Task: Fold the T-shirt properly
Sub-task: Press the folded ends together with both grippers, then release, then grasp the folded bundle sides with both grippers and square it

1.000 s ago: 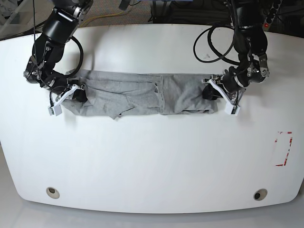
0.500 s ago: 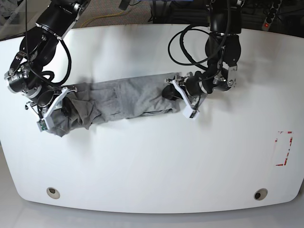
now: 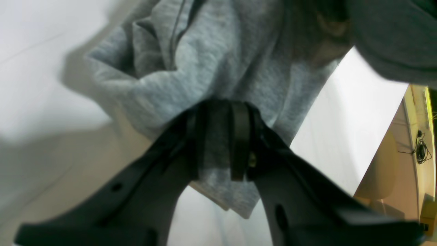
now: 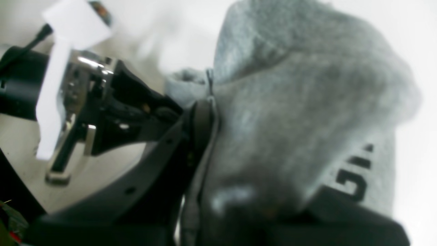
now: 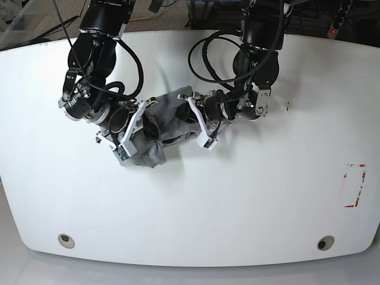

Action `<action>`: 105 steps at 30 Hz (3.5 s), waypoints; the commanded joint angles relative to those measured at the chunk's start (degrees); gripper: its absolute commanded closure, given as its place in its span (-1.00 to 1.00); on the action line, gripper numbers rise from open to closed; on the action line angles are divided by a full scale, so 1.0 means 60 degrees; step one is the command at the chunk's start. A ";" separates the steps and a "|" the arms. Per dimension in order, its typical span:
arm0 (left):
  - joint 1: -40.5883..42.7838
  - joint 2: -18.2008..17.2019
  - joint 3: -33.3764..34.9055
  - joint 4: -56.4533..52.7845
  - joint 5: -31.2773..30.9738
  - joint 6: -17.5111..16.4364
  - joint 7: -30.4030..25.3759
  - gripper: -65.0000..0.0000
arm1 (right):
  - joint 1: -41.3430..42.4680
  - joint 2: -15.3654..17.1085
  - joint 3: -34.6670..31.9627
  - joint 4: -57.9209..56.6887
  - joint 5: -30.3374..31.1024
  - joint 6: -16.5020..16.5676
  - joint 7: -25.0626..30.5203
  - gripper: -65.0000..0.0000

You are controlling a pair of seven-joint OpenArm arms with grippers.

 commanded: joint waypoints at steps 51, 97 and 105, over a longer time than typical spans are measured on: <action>0.1194 -0.3467 -0.2537 0.4210 -0.0065 -0.0080 0.0105 0.68 | 0.0304 -0.0462 -0.3343 -0.2685 0.1333 0.0002 0.2612 -0.50; -0.1707 -0.3350 0.2298 0.2056 0.0463 -0.1443 -0.1346 0.67 | 0.1901 0.2410 -0.0251 -0.4252 -0.1993 0.0002 0.3212 0.13; -0.1150 -0.3701 0.1756 0.3184 0.0404 -0.1457 -0.0540 0.67 | 0.3073 0.2380 -0.0295 -0.4663 -0.2623 0.0002 0.3125 0.13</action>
